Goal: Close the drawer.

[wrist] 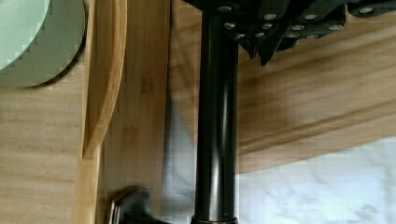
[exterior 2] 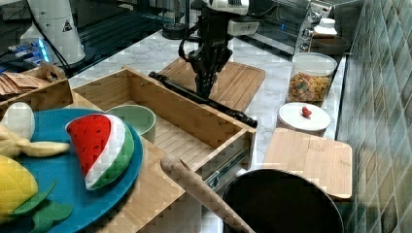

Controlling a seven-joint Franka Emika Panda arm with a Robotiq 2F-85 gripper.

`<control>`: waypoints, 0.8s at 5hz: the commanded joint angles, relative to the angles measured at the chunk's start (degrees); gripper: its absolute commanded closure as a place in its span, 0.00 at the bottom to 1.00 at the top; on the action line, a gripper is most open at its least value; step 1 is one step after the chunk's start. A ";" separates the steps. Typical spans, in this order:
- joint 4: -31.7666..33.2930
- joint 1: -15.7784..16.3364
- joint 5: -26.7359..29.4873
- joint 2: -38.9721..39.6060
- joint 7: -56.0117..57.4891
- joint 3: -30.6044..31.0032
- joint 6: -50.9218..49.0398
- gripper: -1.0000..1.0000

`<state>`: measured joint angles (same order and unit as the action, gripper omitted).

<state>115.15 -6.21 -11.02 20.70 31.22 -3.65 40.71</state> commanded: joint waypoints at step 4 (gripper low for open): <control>-2.02 -18.69 -0.99 -2.62 21.20 -14.73 11.35 1.00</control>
<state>118.06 -15.08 -10.19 20.09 48.60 -10.34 48.01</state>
